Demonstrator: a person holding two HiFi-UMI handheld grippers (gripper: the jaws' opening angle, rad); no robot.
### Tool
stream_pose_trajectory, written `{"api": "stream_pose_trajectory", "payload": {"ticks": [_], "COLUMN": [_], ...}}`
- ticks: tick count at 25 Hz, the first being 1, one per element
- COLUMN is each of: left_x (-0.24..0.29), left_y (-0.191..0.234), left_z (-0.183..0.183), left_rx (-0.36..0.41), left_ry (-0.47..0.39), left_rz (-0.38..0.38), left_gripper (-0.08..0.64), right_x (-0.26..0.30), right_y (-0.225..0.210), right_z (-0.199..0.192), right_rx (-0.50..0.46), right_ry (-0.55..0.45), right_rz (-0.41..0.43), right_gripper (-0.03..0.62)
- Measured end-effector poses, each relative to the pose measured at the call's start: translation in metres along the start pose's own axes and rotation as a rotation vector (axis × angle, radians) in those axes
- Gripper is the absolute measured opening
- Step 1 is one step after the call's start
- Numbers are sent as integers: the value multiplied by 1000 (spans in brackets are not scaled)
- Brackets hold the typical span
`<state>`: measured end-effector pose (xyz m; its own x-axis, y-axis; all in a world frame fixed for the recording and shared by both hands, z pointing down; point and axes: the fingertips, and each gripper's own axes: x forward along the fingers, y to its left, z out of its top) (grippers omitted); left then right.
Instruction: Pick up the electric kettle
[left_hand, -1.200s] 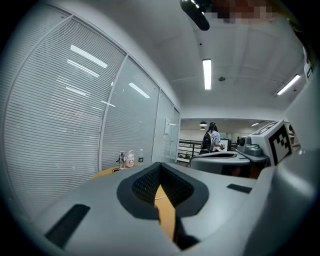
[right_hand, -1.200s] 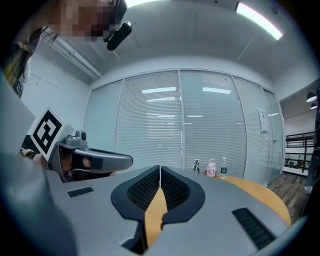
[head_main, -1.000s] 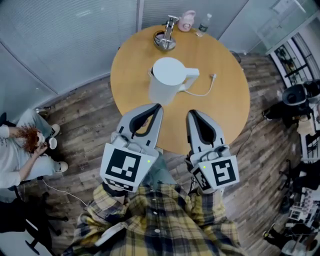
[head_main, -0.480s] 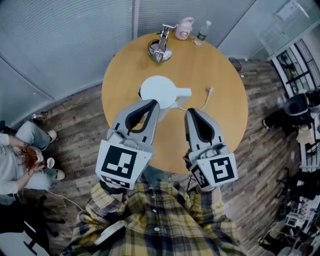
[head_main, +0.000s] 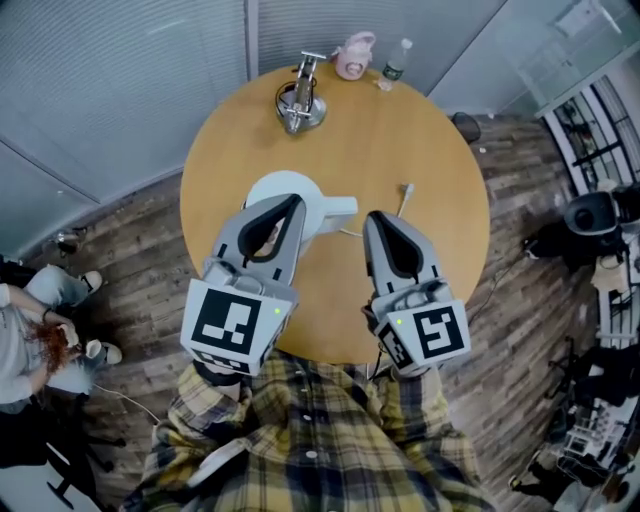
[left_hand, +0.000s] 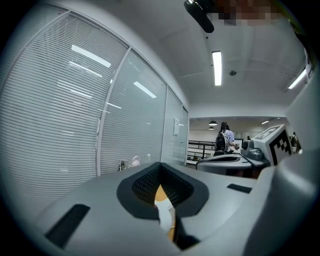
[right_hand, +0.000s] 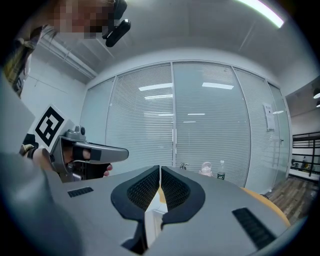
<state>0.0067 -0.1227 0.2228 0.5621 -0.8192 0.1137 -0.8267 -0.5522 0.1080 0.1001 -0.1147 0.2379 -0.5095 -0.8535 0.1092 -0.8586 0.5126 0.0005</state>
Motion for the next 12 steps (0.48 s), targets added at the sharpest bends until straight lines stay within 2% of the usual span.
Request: {"api": "stream_pose_trajectory", "payload": {"ticks": [12], "left_x": [17], "left_y": [24], "left_z": [-5], "left_rx": [-14], "left_ry": [18], "left_rz": [13], "left_gripper": [3], "right_x": [26], "right_y": [-17], "right_z": [-12], "right_rx": [12], "right_ry": [17], "right_rz": [-21], "right_gripper": [37]}}
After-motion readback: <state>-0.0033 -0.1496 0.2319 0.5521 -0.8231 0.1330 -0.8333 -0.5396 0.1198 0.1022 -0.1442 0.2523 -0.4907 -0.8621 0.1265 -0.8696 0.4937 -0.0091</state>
